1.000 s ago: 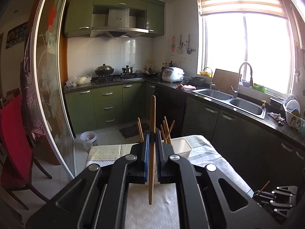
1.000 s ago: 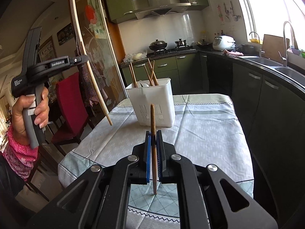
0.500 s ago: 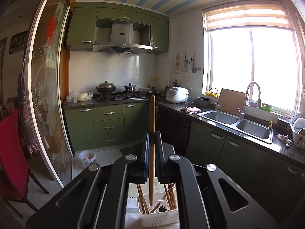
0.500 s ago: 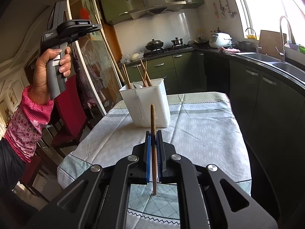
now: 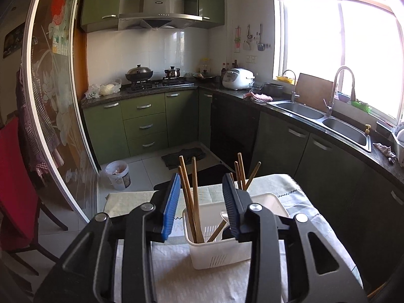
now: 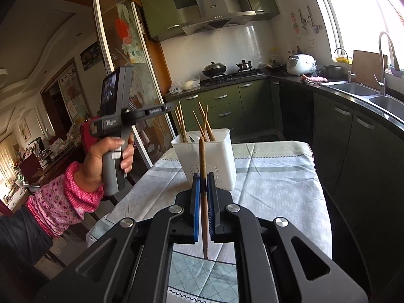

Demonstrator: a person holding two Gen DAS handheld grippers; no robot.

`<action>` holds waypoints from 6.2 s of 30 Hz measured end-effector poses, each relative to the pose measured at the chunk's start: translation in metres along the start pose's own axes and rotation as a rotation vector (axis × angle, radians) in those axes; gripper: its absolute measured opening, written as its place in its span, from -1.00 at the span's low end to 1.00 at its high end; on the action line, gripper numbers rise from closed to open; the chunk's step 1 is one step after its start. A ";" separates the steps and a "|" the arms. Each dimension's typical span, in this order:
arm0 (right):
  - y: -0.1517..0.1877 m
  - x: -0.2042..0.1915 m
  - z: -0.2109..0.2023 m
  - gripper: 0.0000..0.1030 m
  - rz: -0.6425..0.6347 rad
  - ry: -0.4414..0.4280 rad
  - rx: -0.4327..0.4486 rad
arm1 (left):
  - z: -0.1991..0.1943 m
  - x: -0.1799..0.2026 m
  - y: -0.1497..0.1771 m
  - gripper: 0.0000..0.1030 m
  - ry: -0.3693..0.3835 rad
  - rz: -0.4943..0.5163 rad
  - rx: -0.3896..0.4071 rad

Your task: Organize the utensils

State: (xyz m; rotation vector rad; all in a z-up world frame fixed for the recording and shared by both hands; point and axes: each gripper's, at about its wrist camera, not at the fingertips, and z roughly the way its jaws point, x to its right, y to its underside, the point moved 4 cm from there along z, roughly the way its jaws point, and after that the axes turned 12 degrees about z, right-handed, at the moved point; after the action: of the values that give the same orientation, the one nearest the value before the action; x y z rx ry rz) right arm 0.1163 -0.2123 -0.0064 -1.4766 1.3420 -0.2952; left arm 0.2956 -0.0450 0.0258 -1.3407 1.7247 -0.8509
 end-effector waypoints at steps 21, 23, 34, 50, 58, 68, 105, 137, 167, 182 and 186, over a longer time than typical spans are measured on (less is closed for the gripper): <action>-0.171 -0.025 0.162 -0.88 0.022 0.085 0.165 | -0.162 -0.050 0.161 0.66 -0.105 -0.154 0.105; -0.159 -0.016 0.180 -0.87 0.032 0.095 0.129 | -0.173 -0.057 0.171 0.75 -0.124 -0.188 0.129; -0.077 0.007 0.230 -0.87 -0.019 0.157 -0.050 | -0.173 -0.039 0.188 0.86 -0.117 -0.160 0.111; 0.014 0.002 0.108 0.65 -0.079 0.204 0.140 | -0.157 -0.022 0.167 0.86 -0.095 -0.125 0.100; 0.081 -0.003 0.012 0.91 -0.099 0.235 0.216 | -0.166 0.018 0.154 0.86 -0.074 -0.038 0.113; 0.102 -0.019 -0.038 0.91 -0.108 0.258 0.281 | -0.197 0.035 0.149 0.86 -0.098 -0.029 0.125; 0.106 -0.039 -0.041 0.91 -0.121 0.241 0.240 | -0.238 0.022 0.175 0.87 -0.149 -0.083 0.130; 0.110 -0.038 -0.037 0.91 -0.137 0.237 0.227 | -0.234 0.020 0.177 0.87 -0.150 -0.101 0.117; 0.111 -0.034 -0.035 0.91 -0.139 0.234 0.222 | -0.235 0.020 0.176 0.87 -0.164 -0.098 0.120; 0.110 -0.031 -0.032 0.91 -0.140 0.237 0.213 | -0.233 0.016 0.173 0.87 -0.138 -0.100 0.114; 0.110 -0.031 -0.031 0.91 -0.138 0.237 0.210 | -0.233 0.015 0.172 0.87 -0.173 -0.091 0.119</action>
State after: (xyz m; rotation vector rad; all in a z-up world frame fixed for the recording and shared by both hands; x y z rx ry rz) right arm 0.0205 -0.1805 -0.0681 -1.3900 1.3504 -0.6979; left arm 0.0099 -0.0111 -0.0147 -1.3790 1.4669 -0.8484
